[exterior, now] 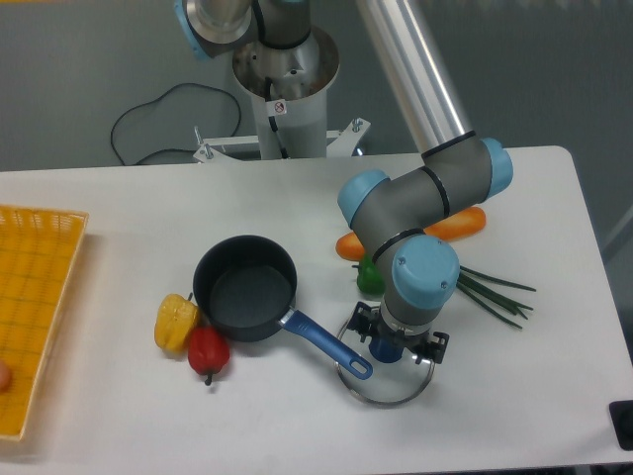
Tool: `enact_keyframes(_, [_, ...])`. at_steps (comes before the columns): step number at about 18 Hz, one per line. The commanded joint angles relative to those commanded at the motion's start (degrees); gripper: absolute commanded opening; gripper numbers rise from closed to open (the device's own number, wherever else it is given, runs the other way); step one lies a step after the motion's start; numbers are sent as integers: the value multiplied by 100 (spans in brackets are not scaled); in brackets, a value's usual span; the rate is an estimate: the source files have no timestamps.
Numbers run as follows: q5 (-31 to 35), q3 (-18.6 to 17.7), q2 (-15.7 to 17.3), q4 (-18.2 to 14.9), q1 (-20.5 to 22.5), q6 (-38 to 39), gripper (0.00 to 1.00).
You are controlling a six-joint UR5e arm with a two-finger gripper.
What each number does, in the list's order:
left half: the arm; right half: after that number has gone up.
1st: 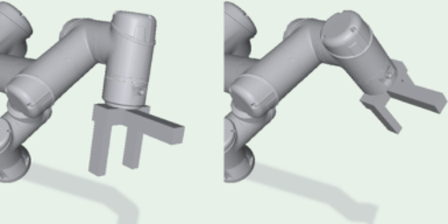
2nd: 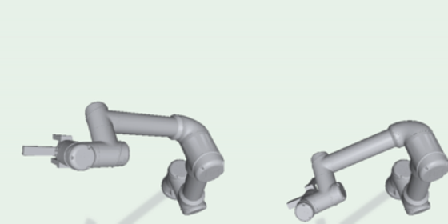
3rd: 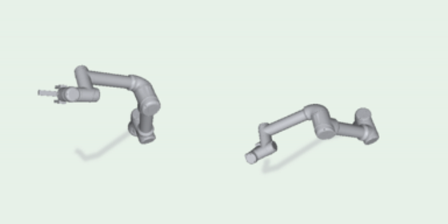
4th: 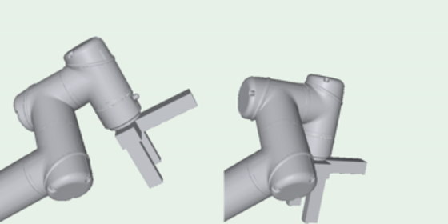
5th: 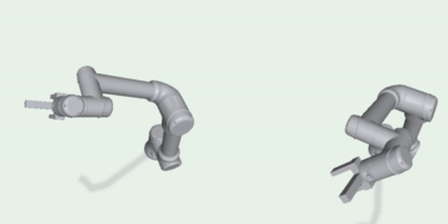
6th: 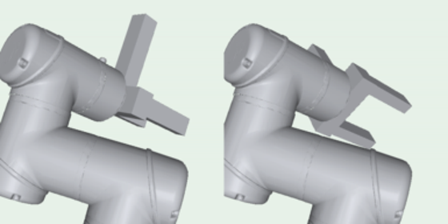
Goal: Place the lid on the table
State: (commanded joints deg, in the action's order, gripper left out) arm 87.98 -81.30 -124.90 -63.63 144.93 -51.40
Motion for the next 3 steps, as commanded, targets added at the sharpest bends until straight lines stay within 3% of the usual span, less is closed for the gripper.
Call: enact_keyframes(3, [105,0,88,-26,9,-220,100])
